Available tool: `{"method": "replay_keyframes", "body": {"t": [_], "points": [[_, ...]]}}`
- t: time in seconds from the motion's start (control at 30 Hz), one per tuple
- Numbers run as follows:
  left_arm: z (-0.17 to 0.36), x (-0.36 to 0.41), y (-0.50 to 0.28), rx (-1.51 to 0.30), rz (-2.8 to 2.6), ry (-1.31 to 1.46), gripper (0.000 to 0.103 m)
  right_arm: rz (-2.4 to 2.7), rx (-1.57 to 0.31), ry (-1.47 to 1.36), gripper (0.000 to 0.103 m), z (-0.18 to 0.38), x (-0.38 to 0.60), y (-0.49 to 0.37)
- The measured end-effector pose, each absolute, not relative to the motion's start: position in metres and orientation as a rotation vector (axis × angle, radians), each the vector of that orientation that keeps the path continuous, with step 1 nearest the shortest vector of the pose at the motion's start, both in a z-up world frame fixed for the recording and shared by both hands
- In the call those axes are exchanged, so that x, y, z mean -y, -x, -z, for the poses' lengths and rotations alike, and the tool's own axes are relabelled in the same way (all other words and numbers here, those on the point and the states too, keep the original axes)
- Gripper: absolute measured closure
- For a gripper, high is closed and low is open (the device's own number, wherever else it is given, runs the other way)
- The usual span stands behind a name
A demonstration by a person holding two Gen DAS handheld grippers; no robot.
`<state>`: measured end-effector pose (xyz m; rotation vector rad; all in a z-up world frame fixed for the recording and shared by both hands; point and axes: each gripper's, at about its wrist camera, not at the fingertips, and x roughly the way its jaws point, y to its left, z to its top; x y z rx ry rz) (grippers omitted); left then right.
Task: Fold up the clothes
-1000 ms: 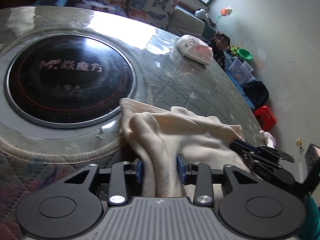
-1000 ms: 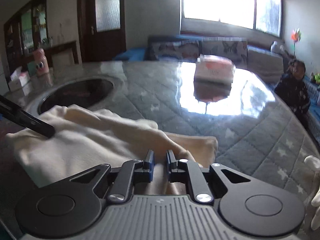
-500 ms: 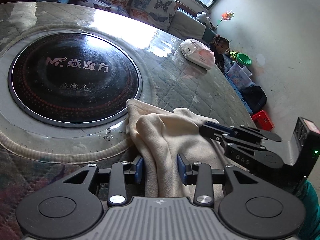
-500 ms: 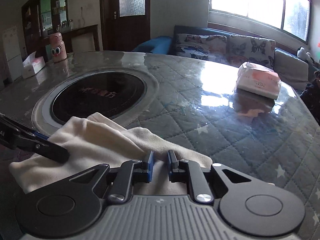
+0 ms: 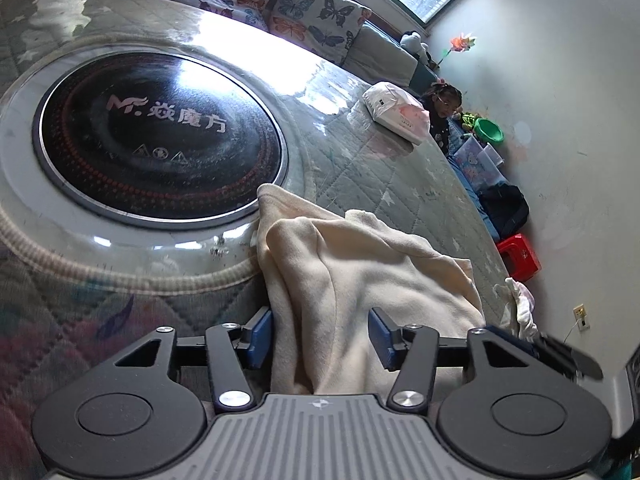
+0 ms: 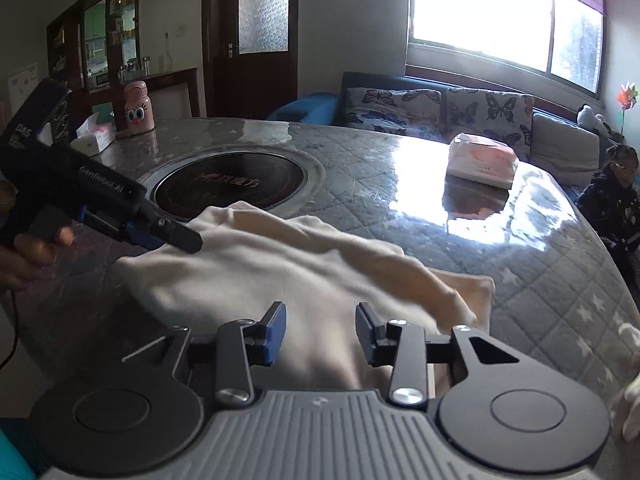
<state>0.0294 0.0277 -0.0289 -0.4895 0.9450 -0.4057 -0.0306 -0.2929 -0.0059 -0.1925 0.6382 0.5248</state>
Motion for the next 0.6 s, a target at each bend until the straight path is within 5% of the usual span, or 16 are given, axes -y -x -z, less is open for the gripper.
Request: {"method": "replay_keyframes", "body": {"t": [0.17,0.23,0.33,0.6], "points": [[0.031,-0.029,-0.02,-0.929,0.389,0.523,0.05,-0.473,-0.646,0.15,0.057,0.007,0.313,0.052],[0.032,-0.026,-0.019,-0.934,0.38,0.516,0.07,-0.469,-0.643,0.151,0.057,0.006,0.315,0.056],[0.032,-0.024,-0.02,-0.946,0.366,0.517,0.079,-0.482,-0.632,0.171,0.056,0.003,0.313,0.062],[0.024,-0.02,-0.02,-0.933,0.36,0.502,0.082,-0.577,-0.6,0.24,0.054,0.002,0.286,0.066]]}}
